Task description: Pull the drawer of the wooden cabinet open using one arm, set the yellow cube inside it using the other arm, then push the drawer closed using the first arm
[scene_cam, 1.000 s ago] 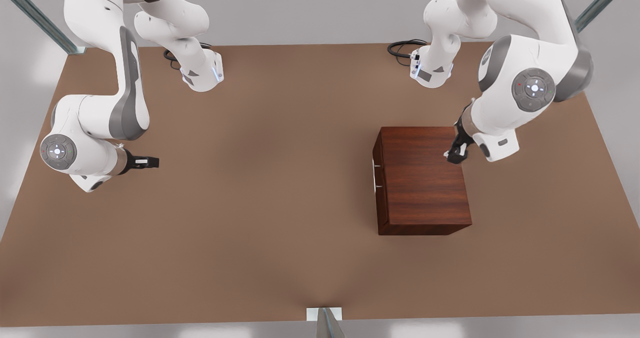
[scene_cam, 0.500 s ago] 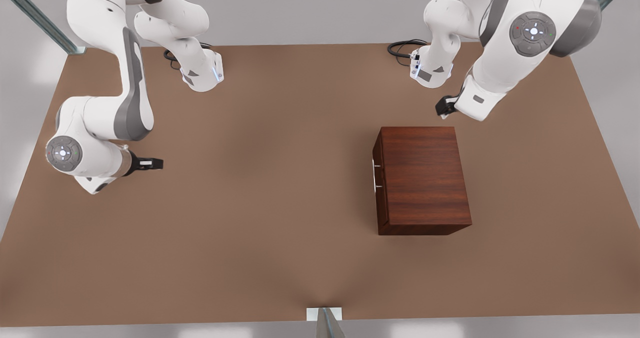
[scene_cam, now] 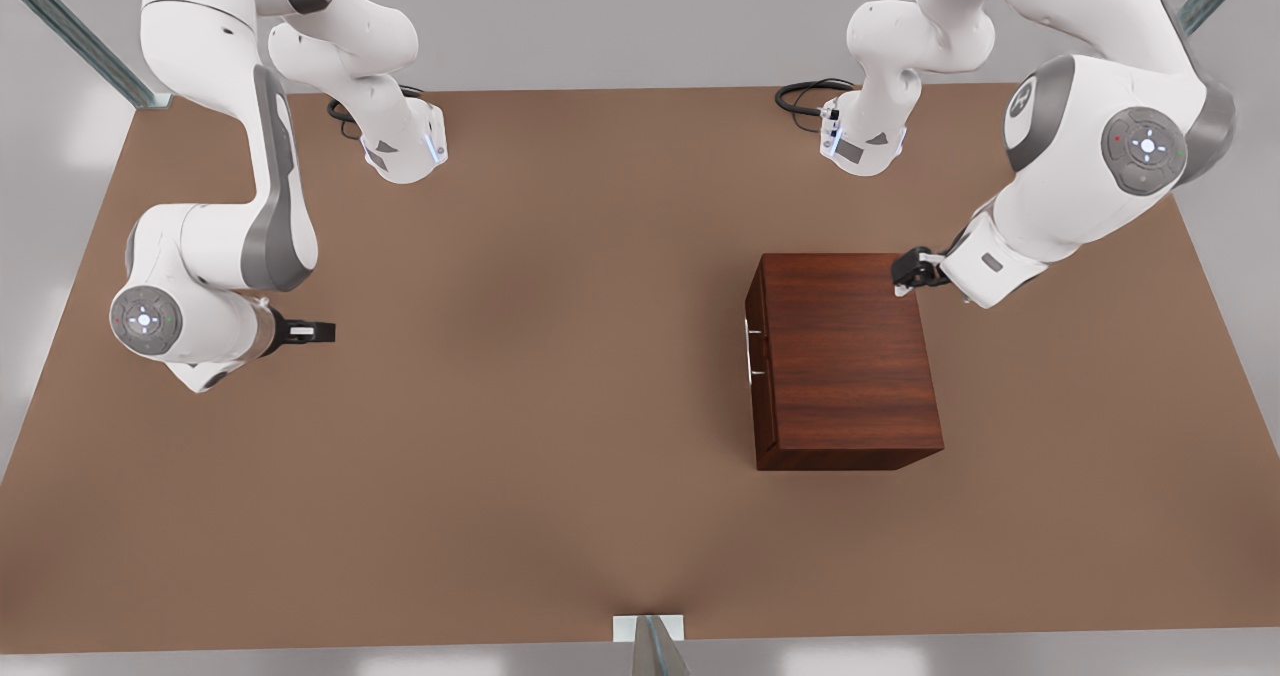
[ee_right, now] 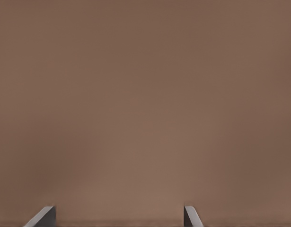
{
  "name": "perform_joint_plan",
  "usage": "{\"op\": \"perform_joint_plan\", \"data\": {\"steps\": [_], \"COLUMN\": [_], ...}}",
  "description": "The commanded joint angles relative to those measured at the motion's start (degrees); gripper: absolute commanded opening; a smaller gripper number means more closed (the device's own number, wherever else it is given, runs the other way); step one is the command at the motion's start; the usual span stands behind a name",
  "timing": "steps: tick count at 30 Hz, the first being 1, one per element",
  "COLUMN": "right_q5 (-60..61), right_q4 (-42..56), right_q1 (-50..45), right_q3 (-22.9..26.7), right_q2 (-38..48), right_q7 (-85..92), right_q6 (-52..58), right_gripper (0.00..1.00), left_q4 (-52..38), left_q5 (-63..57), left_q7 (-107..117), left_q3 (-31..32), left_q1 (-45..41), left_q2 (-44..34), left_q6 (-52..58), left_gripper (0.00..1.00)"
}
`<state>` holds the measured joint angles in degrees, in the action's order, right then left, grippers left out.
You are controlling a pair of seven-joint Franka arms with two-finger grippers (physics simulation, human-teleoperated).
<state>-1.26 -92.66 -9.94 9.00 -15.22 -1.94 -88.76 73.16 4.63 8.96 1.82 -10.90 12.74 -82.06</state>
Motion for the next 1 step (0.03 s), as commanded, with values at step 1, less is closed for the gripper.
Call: {"op": "perform_joint_plan", "data": {"steps": [1], "right_q5": [0.0], "right_q4": [0.0], "right_q1": [0.0], "right_q3": [0.0], "right_q2": [0.0], "right_q7": [-1.7], "right_q6": [0.9], "right_gripper": [1.0], "left_q4": [-0.3], "left_q5": [-0.2], "left_q7": [-12.7], "left_q3": [-0.1], "left_q1": [0.2], "left_q2": [0.4], "left_q6": [-0.2], "left_gripper": [1.0]}}
